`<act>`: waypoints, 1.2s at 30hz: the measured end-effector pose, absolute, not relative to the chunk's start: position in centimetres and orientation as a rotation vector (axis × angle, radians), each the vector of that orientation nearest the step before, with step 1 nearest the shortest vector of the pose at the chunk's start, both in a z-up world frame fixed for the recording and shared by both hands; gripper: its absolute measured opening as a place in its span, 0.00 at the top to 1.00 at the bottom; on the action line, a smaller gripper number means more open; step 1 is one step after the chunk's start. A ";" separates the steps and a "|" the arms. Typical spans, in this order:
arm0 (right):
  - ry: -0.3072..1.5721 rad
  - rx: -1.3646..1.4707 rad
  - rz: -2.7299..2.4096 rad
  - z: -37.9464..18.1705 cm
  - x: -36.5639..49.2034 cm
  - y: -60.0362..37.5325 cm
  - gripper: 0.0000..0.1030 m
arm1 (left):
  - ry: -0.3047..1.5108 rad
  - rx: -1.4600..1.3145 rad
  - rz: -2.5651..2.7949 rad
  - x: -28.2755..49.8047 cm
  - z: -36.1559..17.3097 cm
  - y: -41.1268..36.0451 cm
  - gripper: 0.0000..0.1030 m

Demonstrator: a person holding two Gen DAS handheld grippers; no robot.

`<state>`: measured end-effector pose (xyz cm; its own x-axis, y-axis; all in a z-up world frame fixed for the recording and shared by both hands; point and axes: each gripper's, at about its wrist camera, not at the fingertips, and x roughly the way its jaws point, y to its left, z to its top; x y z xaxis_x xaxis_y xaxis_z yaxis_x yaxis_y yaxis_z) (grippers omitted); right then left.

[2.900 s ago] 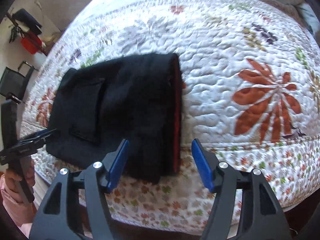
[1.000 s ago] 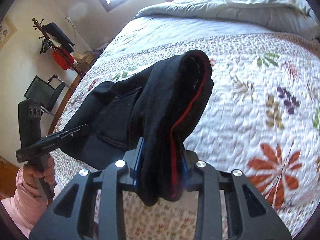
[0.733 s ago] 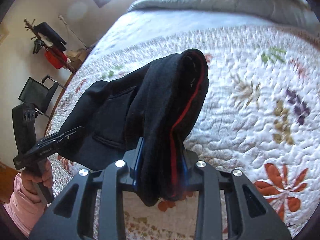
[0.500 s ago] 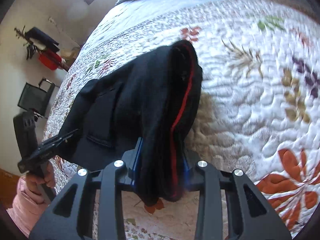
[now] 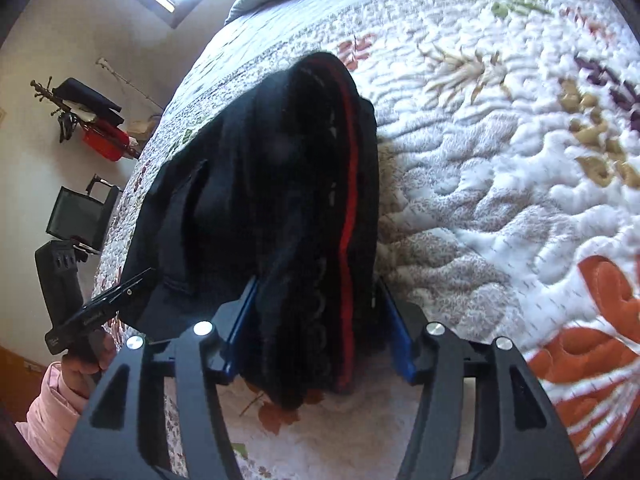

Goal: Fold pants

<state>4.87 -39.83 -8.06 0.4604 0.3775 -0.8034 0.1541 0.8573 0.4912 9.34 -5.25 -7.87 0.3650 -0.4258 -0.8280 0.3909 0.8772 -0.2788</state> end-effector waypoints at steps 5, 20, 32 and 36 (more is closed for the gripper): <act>1.049 0.458 0.022 -4.3 1.7 -38.7 0.32 | 1.060 0.032 -0.452 6.5 -6.2 -4.5 0.34; 1.106 0.274 -0.127 -2.2 -4.0 -31.5 0.21 | 1.074 0.073 -0.293 0.6 -3.7 -2.7 0.14; 1.088 0.268 -0.101 1.0 -4.6 -29.7 0.14 | 1.046 0.064 -0.275 -0.7 -0.4 -2.4 0.14; 1.078 0.273 -0.083 1.8 -4.9 -29.4 0.13 | 1.033 0.085 -0.260 -1.2 0.5 -2.5 0.14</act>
<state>-4.87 -29.40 1.77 0.4734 0.0655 -0.8784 0.1994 0.9634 0.1793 -1.16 -2.48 0.50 0.4849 -0.1738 -0.8571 0.2532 0.9660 -0.0527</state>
